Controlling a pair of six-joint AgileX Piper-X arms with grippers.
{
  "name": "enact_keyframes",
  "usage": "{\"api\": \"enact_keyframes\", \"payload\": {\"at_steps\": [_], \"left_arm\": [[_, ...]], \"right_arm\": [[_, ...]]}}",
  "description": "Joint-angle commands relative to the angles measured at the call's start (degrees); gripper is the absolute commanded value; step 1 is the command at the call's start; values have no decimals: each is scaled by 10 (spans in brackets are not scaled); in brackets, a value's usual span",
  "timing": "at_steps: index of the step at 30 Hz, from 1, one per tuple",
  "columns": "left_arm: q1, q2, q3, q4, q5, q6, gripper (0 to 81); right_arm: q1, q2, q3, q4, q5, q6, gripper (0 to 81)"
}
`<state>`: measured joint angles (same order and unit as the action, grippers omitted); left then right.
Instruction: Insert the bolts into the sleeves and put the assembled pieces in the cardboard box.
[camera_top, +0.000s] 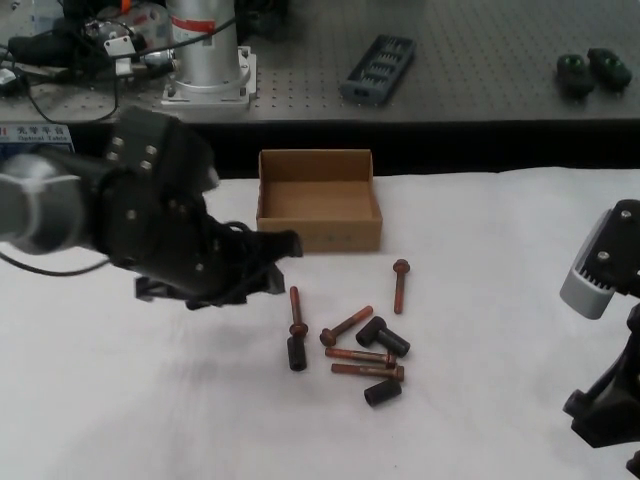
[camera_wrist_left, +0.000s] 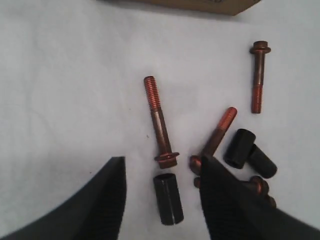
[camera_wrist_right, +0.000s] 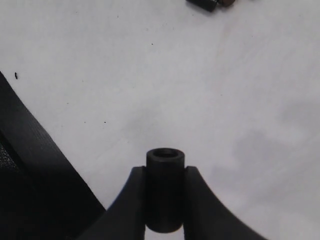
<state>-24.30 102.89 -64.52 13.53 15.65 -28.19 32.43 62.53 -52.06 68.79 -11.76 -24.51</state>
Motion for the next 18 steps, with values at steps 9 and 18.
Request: {"api": "enact_keyframes", "payload": {"at_steps": [9, 18], "left_arm": [[-35, 80, -65, -4, -46, -10, 348], [-35, 109, -74, -6, -59, -10, 348]], "right_arm": [[-4, -5, -1, 0, -9, 1, 28], [-4, -5, -1, 0, -9, 1, 28]]}}
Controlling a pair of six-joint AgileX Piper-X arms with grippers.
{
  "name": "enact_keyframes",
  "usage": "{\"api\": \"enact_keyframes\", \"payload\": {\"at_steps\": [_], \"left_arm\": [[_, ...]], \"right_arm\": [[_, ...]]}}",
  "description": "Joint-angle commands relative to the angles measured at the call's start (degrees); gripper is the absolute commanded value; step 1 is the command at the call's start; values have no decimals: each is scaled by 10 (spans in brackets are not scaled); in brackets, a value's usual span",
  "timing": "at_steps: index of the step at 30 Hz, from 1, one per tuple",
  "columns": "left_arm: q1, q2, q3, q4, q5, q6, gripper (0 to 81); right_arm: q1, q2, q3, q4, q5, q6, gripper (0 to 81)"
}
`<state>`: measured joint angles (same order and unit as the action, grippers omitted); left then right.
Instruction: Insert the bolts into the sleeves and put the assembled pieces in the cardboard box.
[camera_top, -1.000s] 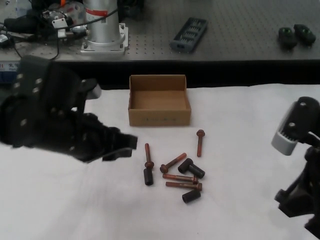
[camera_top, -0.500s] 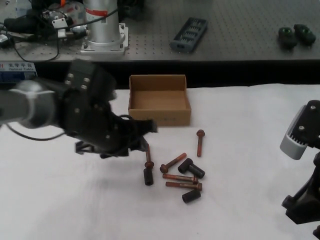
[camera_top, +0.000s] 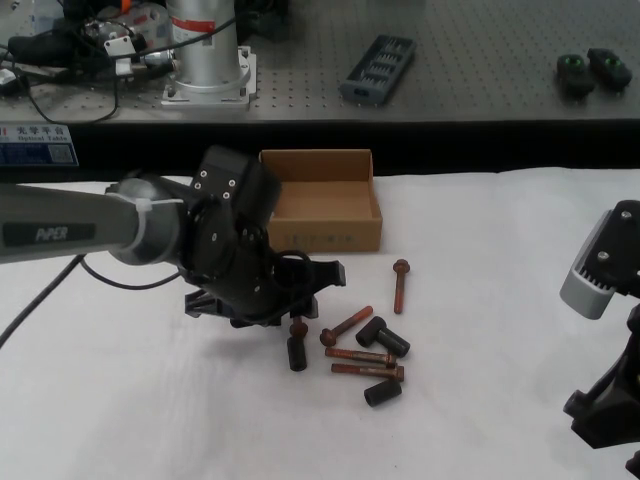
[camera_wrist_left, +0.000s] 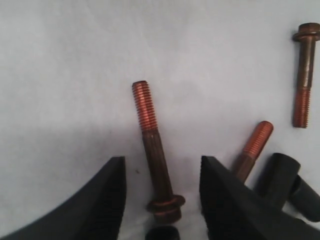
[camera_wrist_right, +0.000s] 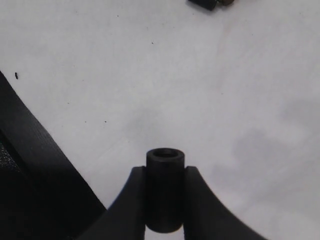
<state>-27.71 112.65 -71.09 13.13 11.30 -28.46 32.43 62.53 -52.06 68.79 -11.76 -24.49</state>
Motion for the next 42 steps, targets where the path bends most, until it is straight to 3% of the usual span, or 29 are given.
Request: {"api": "enact_keyframes", "payload": {"at_steps": [1, 10, 17, 20, 25, 35, 42], "left_arm": [[-1, 15, -8, -5, -16, -7, 348], [-1, 32, -8, -21, -16, 16, 332], [-1, 32, -8, -6, 27, 32, 66], [-1, 32, -8, -3, 32, 32, 2], [-1, 32, -8, 1, 33, 34, 7], [-1, -4, -8, 1, 45, 136, 7], [7, -61, -8, 1, 45, 272, 7]], "right_arm": [[-4, -5, -1, 0, -9, 1, 28], [-4, -5, -1, 0, -9, 1, 28], [-4, -5, -1, 0, -8, 1, 28], [-4, -5, -1, 0, -6, 1, 28], [-4, -5, -1, 6, -6, 1, 28], [-4, -5, -1, 10, -6, 1, 28], [-4, -5, -1, 10, -6, 1, 28]]}}
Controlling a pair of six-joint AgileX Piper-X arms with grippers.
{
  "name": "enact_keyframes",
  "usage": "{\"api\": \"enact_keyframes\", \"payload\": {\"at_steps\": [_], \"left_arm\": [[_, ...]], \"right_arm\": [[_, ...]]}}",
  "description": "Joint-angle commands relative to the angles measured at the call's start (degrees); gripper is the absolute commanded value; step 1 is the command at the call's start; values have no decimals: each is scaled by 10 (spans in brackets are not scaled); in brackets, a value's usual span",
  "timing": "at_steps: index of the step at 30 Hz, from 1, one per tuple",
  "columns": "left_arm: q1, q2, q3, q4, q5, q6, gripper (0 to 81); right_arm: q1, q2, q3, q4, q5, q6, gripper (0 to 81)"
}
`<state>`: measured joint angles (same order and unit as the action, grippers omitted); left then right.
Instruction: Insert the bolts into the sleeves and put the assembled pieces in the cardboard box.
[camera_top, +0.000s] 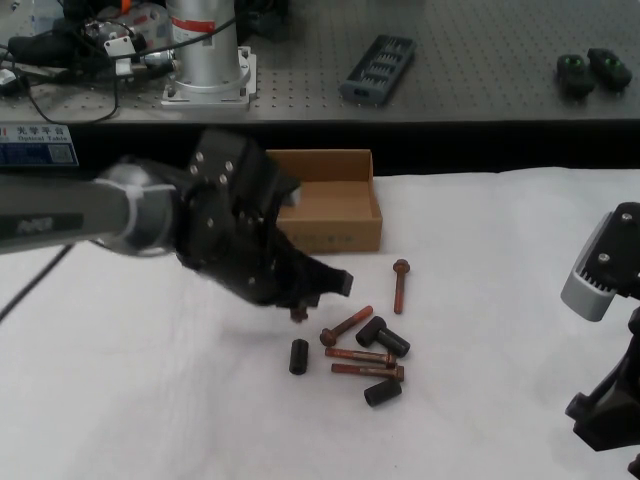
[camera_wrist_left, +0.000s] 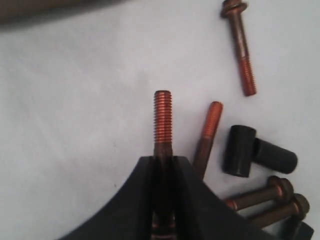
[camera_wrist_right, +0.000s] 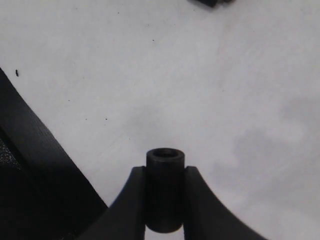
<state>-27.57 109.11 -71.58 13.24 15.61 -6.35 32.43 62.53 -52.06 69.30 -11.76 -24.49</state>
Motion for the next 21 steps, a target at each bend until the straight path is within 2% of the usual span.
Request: {"api": "enact_keyframes", "payload": {"at_steps": [1, 5, 12, 16, 21], "left_arm": [[6, -34, -3, 0, 2, 75, 7], [11, -60, -3, 20, 12, 226, 7], [11, -95, -3, 215, 29, 672, 7], [11, -94, -3, 311, 26, 862, 7], [11, -94, -3, 352, 26, 1088, 7]], "right_arm": [[-4, -5, -1, 6, -6, 1, 28], [-4, -5, -1, 6, -6, -4, 28], [-4, -5, -1, 8, -4, -46, 28], [-4, -5, -1, -9, -4, -69, 28], [-4, -5, -1, -43, -4, -69, 28]]}}
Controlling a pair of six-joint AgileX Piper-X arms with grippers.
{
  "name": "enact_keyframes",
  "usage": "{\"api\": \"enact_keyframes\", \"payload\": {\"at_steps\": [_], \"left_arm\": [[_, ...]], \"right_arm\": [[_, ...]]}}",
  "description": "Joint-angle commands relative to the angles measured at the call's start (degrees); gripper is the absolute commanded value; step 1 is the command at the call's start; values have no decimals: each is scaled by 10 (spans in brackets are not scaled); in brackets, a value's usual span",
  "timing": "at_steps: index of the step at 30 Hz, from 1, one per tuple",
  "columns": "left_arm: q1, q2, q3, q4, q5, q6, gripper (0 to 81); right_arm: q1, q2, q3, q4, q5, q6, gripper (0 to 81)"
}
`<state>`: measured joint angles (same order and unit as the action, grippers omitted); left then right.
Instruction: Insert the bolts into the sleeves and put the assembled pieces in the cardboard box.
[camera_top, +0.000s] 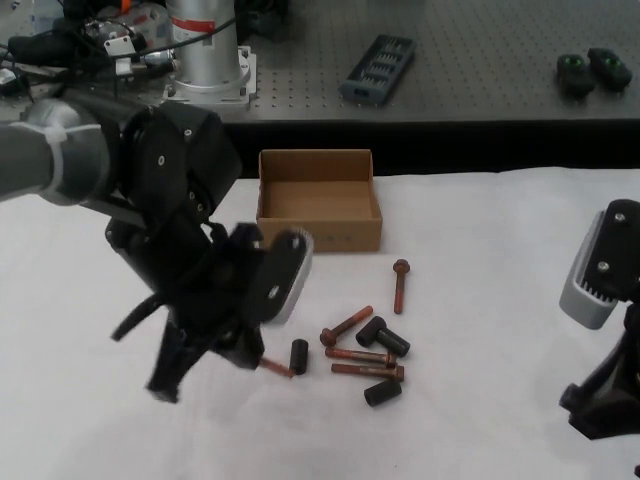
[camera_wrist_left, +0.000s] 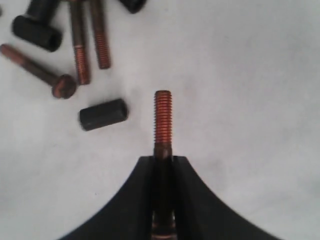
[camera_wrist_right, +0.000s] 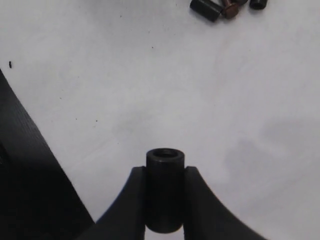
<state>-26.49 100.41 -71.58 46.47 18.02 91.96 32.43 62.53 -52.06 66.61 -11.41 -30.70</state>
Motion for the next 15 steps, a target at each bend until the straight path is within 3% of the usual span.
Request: {"api": "enact_keyframes", "payload": {"at_steps": [1, 9, 11, 15], "left_arm": [[1, -8, -3, 20, 2, 145, 6], [1, -3, 19, 15, 2, 353, 5], [1, -1, 34, 15, -5, 392, 52], [1, -1, 64, -9, -10, 435, 221]], "right_arm": [[-4, -5, -1, -22, -7, -13, 28], [-4, -5, -1, -35, -7, -32, 28], [-4, -5, -1, -37, -7, -32, 28], [-4, -5, -1, -47, -7, -32, 28]]}}
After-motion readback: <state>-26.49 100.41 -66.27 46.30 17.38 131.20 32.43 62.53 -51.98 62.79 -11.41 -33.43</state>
